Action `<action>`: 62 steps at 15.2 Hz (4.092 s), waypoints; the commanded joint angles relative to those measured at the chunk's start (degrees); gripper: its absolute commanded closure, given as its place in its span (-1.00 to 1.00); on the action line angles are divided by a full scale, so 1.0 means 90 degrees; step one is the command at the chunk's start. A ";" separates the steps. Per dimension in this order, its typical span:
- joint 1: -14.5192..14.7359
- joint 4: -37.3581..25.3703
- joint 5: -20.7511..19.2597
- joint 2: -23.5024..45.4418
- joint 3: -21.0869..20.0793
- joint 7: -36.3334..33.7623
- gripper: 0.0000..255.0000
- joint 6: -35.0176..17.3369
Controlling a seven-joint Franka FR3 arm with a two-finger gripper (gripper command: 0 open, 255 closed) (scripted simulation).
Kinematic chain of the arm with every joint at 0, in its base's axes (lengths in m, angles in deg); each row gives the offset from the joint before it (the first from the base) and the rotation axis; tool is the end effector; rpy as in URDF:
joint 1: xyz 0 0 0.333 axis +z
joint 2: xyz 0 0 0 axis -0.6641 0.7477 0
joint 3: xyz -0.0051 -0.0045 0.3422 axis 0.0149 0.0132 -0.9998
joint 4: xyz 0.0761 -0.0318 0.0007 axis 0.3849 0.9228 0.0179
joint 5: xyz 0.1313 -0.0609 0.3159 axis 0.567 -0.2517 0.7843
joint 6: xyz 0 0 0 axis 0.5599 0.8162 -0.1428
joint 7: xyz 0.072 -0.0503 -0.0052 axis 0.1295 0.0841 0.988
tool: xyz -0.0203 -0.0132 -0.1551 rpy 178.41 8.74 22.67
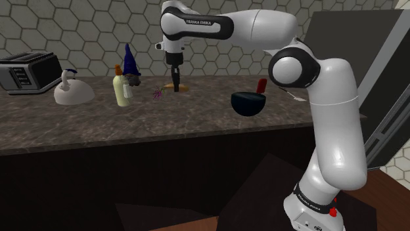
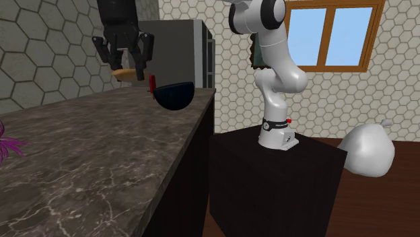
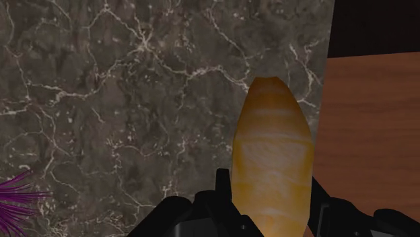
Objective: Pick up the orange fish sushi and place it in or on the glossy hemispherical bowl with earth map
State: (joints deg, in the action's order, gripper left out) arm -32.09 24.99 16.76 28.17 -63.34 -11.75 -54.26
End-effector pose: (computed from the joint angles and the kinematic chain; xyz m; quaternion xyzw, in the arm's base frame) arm 0.6407 0.1045 0.5174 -0.8890 -0.4573 0.0160 0.0180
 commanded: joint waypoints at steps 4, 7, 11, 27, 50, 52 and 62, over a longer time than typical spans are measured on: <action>-0.0005 -0.0826 0.0003 0.0223 -0.0003 -0.0018 1.00 0.0605; -0.0013 -0.1449 0.0007 0.0441 -0.0005 -0.0028 1.00 0.1010; -0.0203 0.0131 0.0007 -0.0571 0.0070 0.0258 1.00 0.0449; -0.1150 0.4035 -0.0213 -0.3529 0.0839 0.1995 1.00 -0.0476; -0.1922 0.6170 -0.0743 -0.4743 0.1833 0.3564 1.00 -0.1455; -0.1926 0.6330 -0.0746 -0.4731 0.1843 0.3563 1.00 -0.1627; -0.1927 0.6383 -0.0747 -0.4726 0.1846 0.3563 -1.00 -0.1685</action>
State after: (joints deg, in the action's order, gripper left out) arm -49.43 82.44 10.03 -14.36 -46.73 20.32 -69.42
